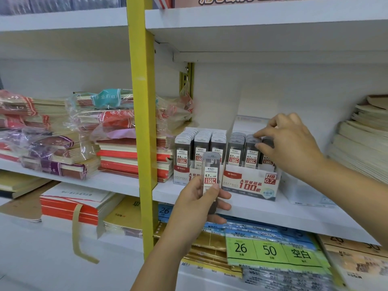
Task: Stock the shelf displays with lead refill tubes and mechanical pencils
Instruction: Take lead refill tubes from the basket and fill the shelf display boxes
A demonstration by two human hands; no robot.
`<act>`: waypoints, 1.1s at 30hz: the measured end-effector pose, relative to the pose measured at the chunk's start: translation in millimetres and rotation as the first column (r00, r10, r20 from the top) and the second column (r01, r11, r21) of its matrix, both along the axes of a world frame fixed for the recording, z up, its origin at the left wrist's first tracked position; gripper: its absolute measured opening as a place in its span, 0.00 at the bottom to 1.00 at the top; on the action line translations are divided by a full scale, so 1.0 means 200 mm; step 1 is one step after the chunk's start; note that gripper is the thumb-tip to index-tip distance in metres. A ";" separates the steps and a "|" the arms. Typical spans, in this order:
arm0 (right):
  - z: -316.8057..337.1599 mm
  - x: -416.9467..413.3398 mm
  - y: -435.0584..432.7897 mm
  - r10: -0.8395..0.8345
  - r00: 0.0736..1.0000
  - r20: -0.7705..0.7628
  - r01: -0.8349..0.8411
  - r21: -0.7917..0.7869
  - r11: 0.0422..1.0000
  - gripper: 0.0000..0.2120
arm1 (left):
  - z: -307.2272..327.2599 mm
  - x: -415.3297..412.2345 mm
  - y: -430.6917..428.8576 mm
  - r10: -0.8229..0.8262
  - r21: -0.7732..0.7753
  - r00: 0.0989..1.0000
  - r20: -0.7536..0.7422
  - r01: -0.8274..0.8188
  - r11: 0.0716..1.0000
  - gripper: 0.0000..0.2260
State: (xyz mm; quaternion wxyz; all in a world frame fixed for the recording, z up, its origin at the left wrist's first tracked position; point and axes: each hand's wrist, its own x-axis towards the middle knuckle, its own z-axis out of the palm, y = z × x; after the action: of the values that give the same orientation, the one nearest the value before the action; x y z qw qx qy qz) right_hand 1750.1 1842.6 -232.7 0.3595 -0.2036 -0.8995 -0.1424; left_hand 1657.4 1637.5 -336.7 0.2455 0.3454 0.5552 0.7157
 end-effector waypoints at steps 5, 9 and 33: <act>-0.01 0.07 -0.19 0.277 0.954 -0.113 -0.298 -0.296 0.907 0.14 | 0.01 0.02 0.00 -0.047 0.010 0.998 -0.036 0.047 0.999 0.07; -0.07 0.09 -0.34 0.498 0.851 -0.168 -0.455 -0.710 0.537 0.13 | 0.02 0.06 0.02 -0.100 0.012 0.994 -0.034 0.100 0.995 0.07; 0.04 0.01 -0.03 0.142 0.990 -0.013 -0.142 -0.205 0.968 0.08 | -0.09 -0.01 0.17 0.180 0.024 0.222 -0.958 -0.564 0.825 0.29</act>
State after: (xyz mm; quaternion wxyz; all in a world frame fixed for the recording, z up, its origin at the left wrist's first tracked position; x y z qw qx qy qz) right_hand 1752.2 1837.3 -225.6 0.3448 -0.1746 -0.9220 -0.0228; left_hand 1655.1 1671.2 -355.1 -0.2479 0.4982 0.7687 0.3154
